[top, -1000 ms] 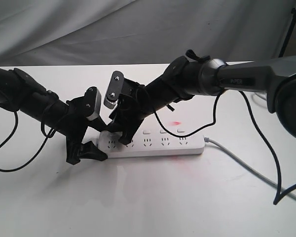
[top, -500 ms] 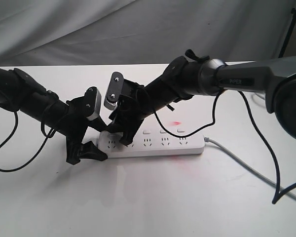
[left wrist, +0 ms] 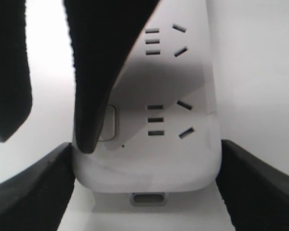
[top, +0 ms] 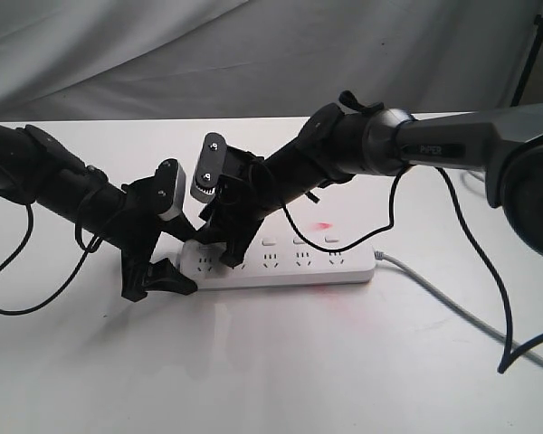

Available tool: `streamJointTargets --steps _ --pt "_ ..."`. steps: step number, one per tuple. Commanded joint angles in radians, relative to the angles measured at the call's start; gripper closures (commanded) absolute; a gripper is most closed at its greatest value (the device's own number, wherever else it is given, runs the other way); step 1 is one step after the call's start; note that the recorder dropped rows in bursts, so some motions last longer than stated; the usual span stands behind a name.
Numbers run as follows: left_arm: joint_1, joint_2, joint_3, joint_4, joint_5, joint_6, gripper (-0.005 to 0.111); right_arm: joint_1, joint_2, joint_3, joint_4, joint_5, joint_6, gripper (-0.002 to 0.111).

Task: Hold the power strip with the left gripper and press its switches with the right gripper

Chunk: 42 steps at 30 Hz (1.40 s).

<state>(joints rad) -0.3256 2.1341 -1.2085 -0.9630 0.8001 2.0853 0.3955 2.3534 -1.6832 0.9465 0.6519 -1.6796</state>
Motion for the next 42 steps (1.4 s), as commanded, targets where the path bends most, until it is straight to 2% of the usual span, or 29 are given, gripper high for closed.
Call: streamJointTargets --steps 1,22,29,35,42 --pt "-0.005 -0.001 -0.007 0.005 0.000 -0.002 0.037 0.004 0.027 0.011 -0.093 0.029 -0.018 0.072" --pt "-0.005 -0.001 -0.007 0.005 0.000 -0.002 0.037 0.001 0.027 0.070 -0.125 0.013 -0.018 0.072" --pt "-0.005 -0.001 -0.007 0.005 0.000 -0.002 0.037 0.003 0.015 0.005 -0.054 0.044 -0.016 0.072" --pt "-0.005 -0.001 -0.007 0.005 0.000 -0.002 0.037 0.003 -0.083 -0.005 -0.032 0.048 -0.011 0.072" --pt "-0.005 -0.001 -0.007 0.005 0.000 -0.002 0.037 -0.062 -0.135 0.038 -0.075 0.144 0.042 0.072"
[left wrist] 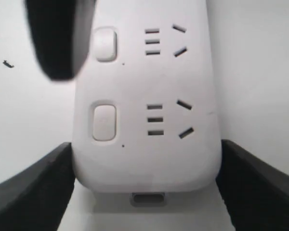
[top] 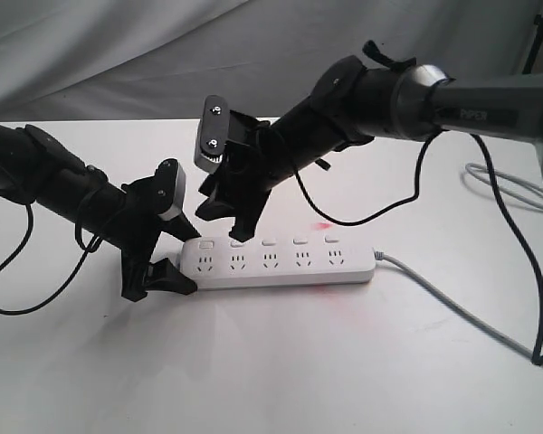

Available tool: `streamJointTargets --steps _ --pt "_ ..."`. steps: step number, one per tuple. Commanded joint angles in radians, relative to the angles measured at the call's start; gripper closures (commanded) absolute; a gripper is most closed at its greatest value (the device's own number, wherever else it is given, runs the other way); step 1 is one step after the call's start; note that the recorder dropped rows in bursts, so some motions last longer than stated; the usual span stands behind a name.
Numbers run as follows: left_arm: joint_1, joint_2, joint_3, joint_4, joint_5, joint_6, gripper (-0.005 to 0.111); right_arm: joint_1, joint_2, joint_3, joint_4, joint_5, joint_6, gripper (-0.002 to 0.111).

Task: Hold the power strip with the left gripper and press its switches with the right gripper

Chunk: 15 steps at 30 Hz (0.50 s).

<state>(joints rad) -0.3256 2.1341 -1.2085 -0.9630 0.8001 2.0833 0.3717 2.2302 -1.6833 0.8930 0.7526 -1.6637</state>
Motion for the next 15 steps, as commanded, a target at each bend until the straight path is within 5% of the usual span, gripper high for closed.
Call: streamJointTargets --steps 1,15 --pt "-0.005 -0.001 -0.007 0.005 0.000 0.000 0.037 -0.043 -0.011 0.058 -0.024 0.027 0.022 0.072" --pt "-0.005 -0.001 -0.007 0.005 0.000 0.000 0.037 -0.042 0.014 0.111 -0.012 -0.095 0.007 0.072"
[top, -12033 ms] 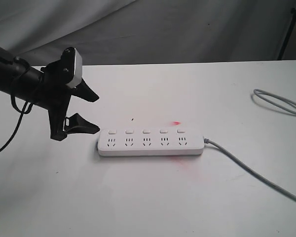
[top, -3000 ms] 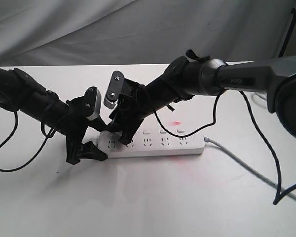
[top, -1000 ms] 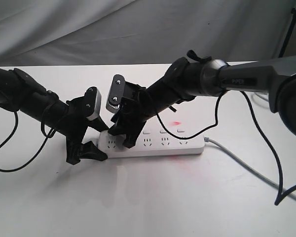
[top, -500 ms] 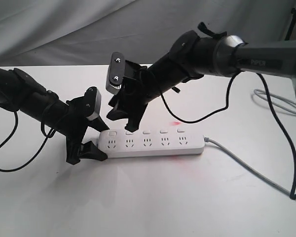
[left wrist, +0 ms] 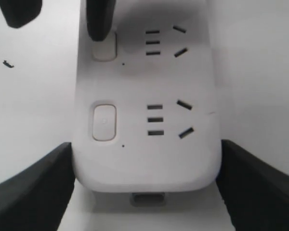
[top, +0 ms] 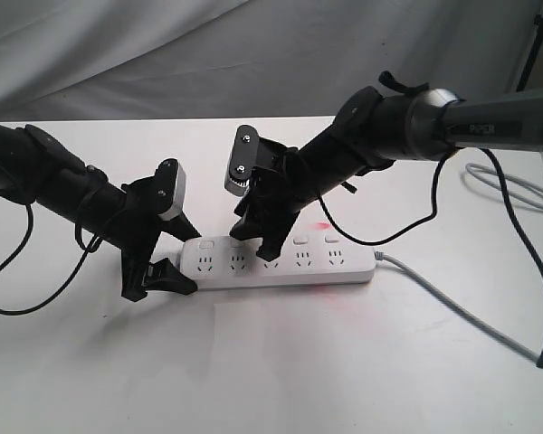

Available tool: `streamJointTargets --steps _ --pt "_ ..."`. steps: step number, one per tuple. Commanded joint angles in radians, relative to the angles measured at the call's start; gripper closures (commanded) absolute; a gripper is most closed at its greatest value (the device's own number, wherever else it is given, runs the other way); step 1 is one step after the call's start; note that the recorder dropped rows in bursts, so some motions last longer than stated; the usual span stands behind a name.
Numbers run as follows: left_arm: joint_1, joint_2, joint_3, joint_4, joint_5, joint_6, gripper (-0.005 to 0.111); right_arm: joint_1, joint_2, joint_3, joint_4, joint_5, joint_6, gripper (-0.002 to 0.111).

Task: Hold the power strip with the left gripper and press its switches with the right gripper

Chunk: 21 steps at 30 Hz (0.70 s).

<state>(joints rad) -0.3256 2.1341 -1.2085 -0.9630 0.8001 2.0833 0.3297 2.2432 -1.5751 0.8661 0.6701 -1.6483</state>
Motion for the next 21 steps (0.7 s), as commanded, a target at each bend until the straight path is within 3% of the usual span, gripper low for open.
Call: streamJointTargets --steps 1,21 --pt "-0.005 -0.001 -0.007 0.005 0.000 0.000 0.037 0.000 0.003 0.003 0.015 -0.013 -0.008 0.072" --pt "-0.005 -0.001 -0.007 0.005 0.000 0.000 0.037 0.012 0.043 0.003 0.034 -0.026 -0.030 0.072"
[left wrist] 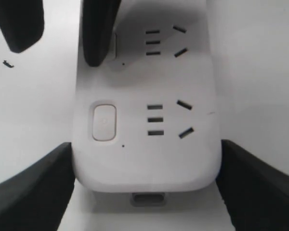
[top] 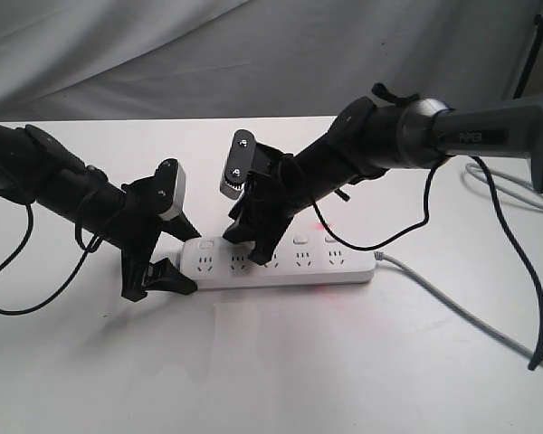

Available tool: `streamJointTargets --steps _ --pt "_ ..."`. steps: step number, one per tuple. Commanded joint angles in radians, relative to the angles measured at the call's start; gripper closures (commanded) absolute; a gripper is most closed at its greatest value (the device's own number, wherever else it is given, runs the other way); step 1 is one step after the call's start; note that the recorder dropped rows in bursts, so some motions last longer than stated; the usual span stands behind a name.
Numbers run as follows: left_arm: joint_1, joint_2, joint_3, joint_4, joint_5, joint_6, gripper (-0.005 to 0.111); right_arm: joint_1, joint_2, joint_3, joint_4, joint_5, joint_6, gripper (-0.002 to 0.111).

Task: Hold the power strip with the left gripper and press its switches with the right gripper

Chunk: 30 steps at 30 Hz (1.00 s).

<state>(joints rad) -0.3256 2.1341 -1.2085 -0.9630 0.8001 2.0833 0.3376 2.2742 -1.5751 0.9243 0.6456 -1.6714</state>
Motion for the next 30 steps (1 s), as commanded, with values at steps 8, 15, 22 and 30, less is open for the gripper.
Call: streamJointTargets --steps 8,15,22,30 --pt "-0.005 -0.001 -0.007 0.005 0.000 0.000 0.037 0.002 0.025 0.003 -0.062 -0.002 -0.016 0.072" --pt "-0.005 -0.001 -0.007 0.005 0.000 0.000 0.037 0.002 0.056 0.003 -0.100 -0.002 -0.025 0.072" --pt "-0.005 -0.001 -0.007 0.005 0.000 0.000 0.037 -0.011 0.059 0.003 -0.120 0.009 -0.025 0.072" --pt "-0.005 -0.001 -0.007 0.005 0.000 0.000 0.037 -0.028 0.060 0.066 -0.133 -0.007 -0.050 0.072"
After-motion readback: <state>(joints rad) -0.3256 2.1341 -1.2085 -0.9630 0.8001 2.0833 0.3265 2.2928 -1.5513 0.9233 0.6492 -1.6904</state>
